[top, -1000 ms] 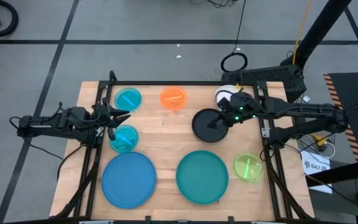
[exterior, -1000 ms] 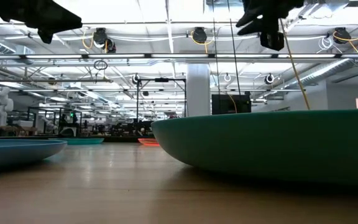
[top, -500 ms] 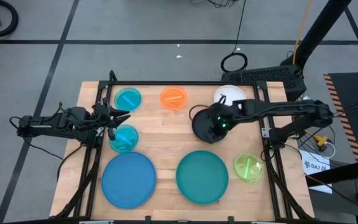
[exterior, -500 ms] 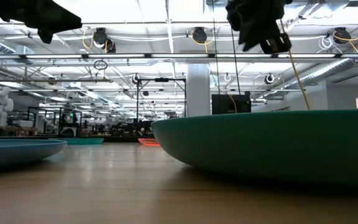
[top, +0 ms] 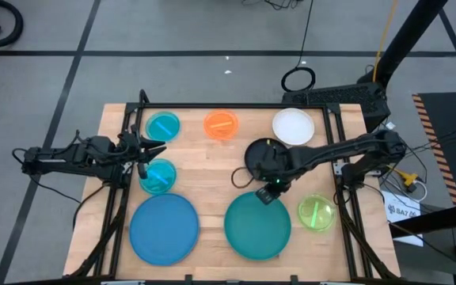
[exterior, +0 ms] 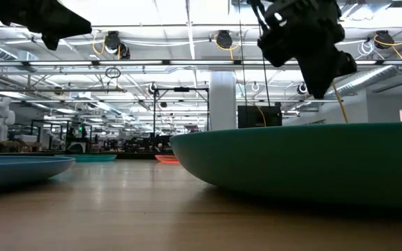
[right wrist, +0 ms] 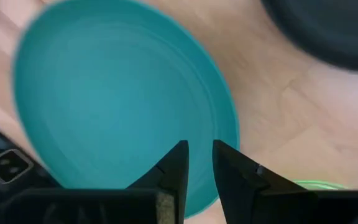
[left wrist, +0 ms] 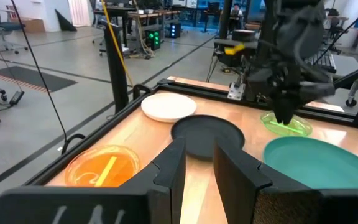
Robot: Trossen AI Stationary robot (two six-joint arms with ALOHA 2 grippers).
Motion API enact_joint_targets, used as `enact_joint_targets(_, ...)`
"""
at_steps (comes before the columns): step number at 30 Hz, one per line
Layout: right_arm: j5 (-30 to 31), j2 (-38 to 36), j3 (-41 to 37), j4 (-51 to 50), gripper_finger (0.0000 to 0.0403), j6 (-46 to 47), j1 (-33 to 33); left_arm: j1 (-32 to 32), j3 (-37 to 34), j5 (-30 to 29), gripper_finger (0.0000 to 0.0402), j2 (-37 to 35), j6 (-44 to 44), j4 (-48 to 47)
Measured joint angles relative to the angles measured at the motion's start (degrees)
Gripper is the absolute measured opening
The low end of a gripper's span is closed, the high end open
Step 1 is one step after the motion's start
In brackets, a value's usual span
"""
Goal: Stack plastic plates
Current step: Stack the green plate on top of the blue plate
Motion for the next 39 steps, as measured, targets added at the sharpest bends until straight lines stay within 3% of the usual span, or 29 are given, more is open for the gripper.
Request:
enact_joint_targets(7, 0.3, 2.5, 0.0, -3.9, 0.0066, 0.4, 2.1, 0.0, 0.0, 0.0, 0.0088, 0.0, -0.4, -0.6)
enact_joint_targets(12, 4.4, 2.8, 0.0, -3.5, 0.0076, 1.1, 2.3, 0.0, 0.0, 0.0, 0.0088, 0.0, -0.5, -0.9)
enact_joint_targets(25, 4.5, 2.8, 0.0, -3.4, 0.0197, 0.6, 2.5, 0.0, 0.0, 0.0, 0.0088, 0.0, -1.9, -1.5)
enact_joint_targets(39, 3.0, 2.8, -8.4, 0.9, 0.0193, -1.4, 3.4, 0.0, 0.0, 0.0, 0.0088, 0.0, -3.5, -1.8)
